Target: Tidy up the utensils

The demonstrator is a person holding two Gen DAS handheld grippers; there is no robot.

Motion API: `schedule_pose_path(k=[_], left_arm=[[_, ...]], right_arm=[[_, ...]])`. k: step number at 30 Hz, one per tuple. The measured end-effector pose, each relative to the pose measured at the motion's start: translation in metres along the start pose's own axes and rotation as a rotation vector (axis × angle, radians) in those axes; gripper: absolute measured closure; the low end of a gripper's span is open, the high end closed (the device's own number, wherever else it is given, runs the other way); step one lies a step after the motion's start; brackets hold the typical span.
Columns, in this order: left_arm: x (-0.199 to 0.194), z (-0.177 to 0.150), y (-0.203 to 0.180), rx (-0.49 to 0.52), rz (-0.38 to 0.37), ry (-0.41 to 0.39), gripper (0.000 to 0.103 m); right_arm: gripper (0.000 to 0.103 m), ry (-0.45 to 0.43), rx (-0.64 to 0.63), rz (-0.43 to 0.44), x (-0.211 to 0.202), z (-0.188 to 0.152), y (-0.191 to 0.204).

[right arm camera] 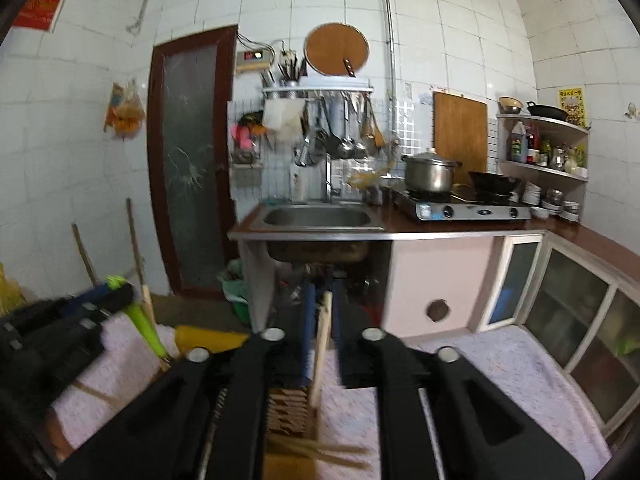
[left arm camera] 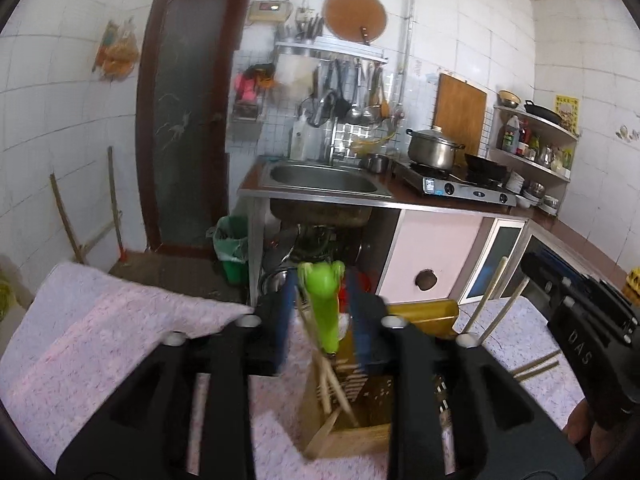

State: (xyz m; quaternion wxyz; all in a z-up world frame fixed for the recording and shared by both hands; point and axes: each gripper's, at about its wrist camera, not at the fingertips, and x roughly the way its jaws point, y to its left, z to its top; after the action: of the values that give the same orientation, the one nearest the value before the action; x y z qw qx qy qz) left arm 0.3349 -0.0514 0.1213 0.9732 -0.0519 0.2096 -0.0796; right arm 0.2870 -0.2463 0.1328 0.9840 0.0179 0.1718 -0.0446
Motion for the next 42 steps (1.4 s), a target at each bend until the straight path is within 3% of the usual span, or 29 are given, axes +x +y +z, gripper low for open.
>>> schedule_pose_path(k=[1,2,5,8,17,26,36,42], left_arm=[[-0.009,0.001,0.004,-0.004,0.009,-0.012,0.047],[-0.018,0.002,0.006,-0.003,0.02,-0.024,0.032],[-0.056,0.0,0.016,0.019,0.055,-0.06,0.014],[-0.081,-0.006,0.026,0.028,0.072,-0.067,0.005],[-0.126,-0.077,0.065,0.005,0.104,0.046,0.005],[-0.13,-0.15,0.082,-0.017,0.096,0.201,0.005],[-0.128,-0.219,0.063,0.012,-0.048,0.405,0.006],[-0.135,-0.245,0.035,0.146,-0.133,0.453,0.006]], right_arm=[[0.042,0.002,0.008,-0.008,-0.006,0.001,-0.003],[0.042,0.001,0.013,-0.019,-0.016,0.001,-0.009],[0.039,0.032,0.011,-0.053,-0.037,0.0,-0.017],[0.036,0.066,0.003,-0.08,-0.064,-0.008,-0.023],[0.036,0.195,-0.002,-0.095,-0.11,-0.069,-0.024],[0.036,0.327,0.005,-0.089,-0.125,-0.145,-0.02],[0.036,0.405,0.074,-0.133,-0.135,-0.189,-0.054],[0.036,0.415,0.096,-0.143,-0.141,-0.195,-0.065]])
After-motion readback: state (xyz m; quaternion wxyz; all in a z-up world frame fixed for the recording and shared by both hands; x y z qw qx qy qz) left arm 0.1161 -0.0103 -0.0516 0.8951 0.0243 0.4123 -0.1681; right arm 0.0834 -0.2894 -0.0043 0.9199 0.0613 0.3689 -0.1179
